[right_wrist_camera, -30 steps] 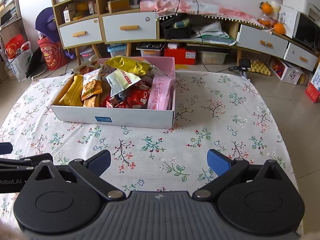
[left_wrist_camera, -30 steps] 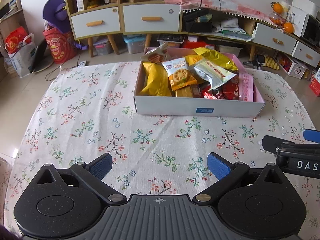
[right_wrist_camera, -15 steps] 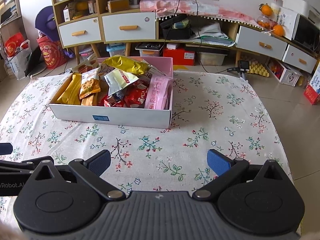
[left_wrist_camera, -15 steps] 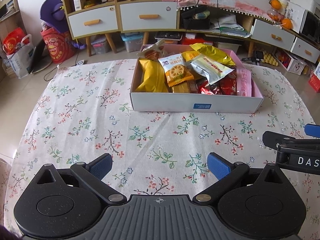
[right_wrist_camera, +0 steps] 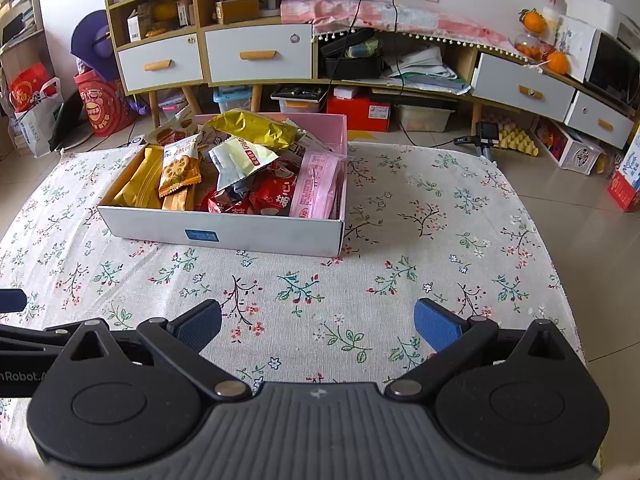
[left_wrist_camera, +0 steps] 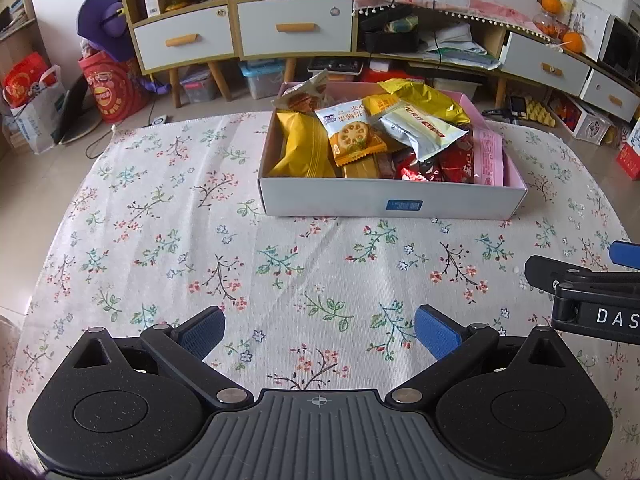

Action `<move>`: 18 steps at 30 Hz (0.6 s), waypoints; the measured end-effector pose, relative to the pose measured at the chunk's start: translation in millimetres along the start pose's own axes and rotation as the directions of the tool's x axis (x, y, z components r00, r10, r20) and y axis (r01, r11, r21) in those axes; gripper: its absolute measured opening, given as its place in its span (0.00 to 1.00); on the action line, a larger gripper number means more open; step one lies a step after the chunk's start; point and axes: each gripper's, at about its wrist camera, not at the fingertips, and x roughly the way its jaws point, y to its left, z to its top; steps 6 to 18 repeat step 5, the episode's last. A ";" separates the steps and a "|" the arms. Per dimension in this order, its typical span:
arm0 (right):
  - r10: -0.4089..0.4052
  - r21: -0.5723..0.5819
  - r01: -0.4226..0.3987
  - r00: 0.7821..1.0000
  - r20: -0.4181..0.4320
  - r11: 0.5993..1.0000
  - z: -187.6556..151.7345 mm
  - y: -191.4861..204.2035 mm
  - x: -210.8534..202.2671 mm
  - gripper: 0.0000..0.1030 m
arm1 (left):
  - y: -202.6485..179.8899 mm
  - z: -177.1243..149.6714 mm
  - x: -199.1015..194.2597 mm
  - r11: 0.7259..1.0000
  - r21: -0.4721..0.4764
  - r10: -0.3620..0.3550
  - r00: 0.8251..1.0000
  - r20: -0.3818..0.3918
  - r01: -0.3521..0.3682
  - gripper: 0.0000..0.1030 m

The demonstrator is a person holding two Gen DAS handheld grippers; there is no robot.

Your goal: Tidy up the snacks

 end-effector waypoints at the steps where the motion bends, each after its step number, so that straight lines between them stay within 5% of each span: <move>1: 0.000 0.000 0.000 1.000 0.000 1.000 0.0 0.0 0.0 1.00 | 0.0 0.0 0.0 1.000 0.000 0.002 1.000 0.000 -0.002 0.99; 18: -0.001 0.000 0.001 1.000 0.000 1.000 0.0 0.3 0.0 1.00 | -0.2 0.1 0.2 1.000 -0.001 0.002 1.000 -0.003 -0.002 0.99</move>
